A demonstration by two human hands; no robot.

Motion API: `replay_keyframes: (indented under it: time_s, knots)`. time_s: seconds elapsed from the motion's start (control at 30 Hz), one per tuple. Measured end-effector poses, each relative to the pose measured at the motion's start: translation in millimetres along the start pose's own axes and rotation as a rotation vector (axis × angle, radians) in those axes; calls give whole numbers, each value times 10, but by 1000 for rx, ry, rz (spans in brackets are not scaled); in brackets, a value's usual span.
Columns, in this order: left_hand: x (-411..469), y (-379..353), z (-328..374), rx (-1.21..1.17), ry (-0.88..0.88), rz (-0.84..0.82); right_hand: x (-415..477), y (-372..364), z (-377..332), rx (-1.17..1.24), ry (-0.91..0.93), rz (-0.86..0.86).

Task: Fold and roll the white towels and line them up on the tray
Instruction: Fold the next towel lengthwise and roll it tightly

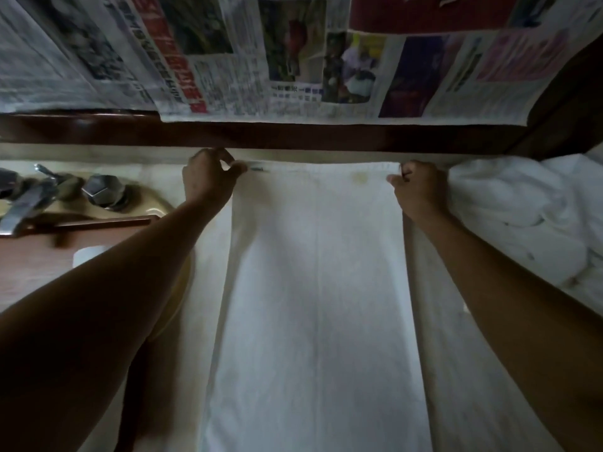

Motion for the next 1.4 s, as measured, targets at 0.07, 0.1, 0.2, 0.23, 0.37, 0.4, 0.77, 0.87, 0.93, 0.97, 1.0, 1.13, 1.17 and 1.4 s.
replay_keyframes:
  time_s: [0.07,0.1,0.2,0.23,0.37,0.4,0.77,0.87,0.93,0.97,1.0,1.13,1.17,1.4]
  knots:
    - [77,-145,-51,28,41,-1,89,-131,81,16,-15,-8]
    - [101,-210,-81,47,65,-7,116,-203,132,9,-13,-2]
    - [53,-326,-149,34,152,6,100,-371,249,20,-8,44]
    - [3,-336,-157,9,166,26,61,-394,260,11,-2,80]
    - [-434,-456,-3,7,-81,90,-266,-469,-28,-97,154,201]
    - [-586,-528,83,11,-186,63,-377,-519,-197,-95,244,171]
    - [-504,-680,-397,367,-250,-179,-341,-667,233,-398,317,-287]
    - [-484,-603,-457,435,-197,-161,-332,-529,208,-381,276,-293]
    - [-664,-568,-347,409,-225,-114,-487,-498,-11,-309,250,-261]
    - [-822,-569,-261,370,-267,-89,-629,-510,-160,-285,265,-236]
    - [-1014,-591,-178,327,-311,-85,-804,-552,-309,-278,294,-219]
    - [-1707,-739,-155,276,-391,-188,-1523,-801,-552,-337,406,-267]
    - [-1737,-745,-261,279,-380,-214,-1597,-794,-471,-351,425,-269]
    - [-1424,-308,-907,354,-158,-211,-1556,-246,459,-431,184,-223]
Point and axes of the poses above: each hand's wrist, its own x-axis towards the middle knuckle, its own y-axis out of the back of the hand, z = x × y, the point moved 1 cm from there along x, towards the middle knuckle, and after that the axes turned 15 degrees about y, right-handed, at the moved point
